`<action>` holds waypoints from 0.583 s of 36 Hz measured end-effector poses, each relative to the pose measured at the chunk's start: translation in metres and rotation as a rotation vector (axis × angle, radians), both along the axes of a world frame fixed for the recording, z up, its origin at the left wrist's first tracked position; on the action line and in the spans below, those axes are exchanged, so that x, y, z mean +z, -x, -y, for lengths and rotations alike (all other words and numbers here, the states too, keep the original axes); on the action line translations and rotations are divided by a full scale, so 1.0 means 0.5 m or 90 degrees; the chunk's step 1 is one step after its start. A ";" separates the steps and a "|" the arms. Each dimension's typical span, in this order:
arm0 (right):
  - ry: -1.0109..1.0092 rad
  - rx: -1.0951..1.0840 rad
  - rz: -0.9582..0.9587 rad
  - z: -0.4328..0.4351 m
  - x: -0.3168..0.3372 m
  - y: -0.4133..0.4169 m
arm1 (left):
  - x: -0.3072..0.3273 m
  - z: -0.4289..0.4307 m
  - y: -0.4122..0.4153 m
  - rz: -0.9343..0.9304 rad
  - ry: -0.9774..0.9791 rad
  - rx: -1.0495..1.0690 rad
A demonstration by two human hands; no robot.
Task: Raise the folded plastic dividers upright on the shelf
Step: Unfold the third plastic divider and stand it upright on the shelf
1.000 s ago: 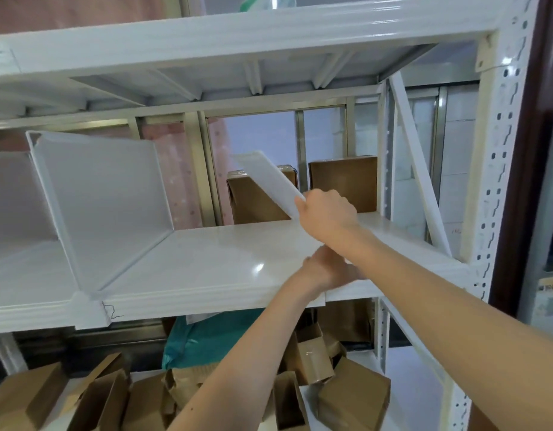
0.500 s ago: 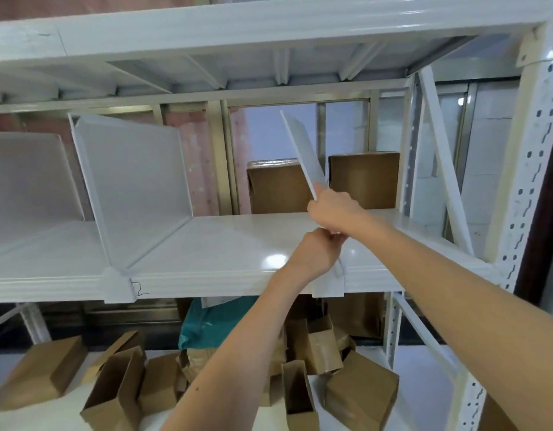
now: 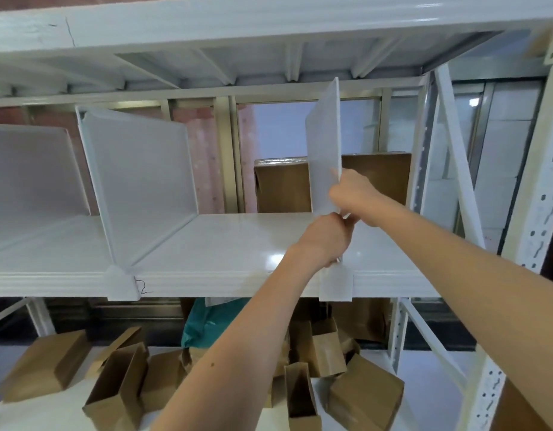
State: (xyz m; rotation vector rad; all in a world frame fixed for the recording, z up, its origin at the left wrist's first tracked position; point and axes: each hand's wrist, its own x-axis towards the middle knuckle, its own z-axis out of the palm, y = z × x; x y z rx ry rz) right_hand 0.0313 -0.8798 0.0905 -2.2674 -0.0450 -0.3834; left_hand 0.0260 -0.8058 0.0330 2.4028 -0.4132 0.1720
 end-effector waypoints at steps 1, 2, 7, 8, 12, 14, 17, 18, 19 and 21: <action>-0.004 0.002 0.005 0.000 -0.001 -0.007 | 0.000 0.001 -0.003 -0.004 -0.032 0.002; -0.011 0.002 0.004 0.000 -0.001 -0.004 | 0.000 0.002 -0.004 -0.010 -0.060 0.007; -0.005 0.011 -0.013 -0.002 0.002 -0.017 | 0.004 0.000 -0.012 -0.042 -0.063 0.027; 0.000 0.012 -0.018 -0.004 0.002 -0.013 | 0.004 -0.001 -0.013 -0.048 -0.063 0.033; 0.014 0.010 -0.026 -0.010 0.004 -0.014 | 0.001 -0.001 -0.020 -0.055 -0.047 0.036; 0.016 0.013 -0.035 -0.009 0.005 -0.015 | 0.003 -0.002 -0.018 -0.065 -0.035 0.041; 0.009 0.017 -0.050 -0.006 0.006 -0.016 | 0.007 -0.002 -0.009 -0.039 -0.055 0.039; 0.005 0.018 -0.054 -0.004 0.005 -0.015 | 0.008 0.000 -0.007 -0.015 -0.088 0.040; 0.004 0.019 -0.056 -0.001 0.004 -0.016 | 0.008 0.000 -0.006 0.015 -0.119 0.048; 0.000 0.020 -0.058 0.001 0.004 -0.015 | 0.008 -0.001 -0.010 0.034 -0.139 0.048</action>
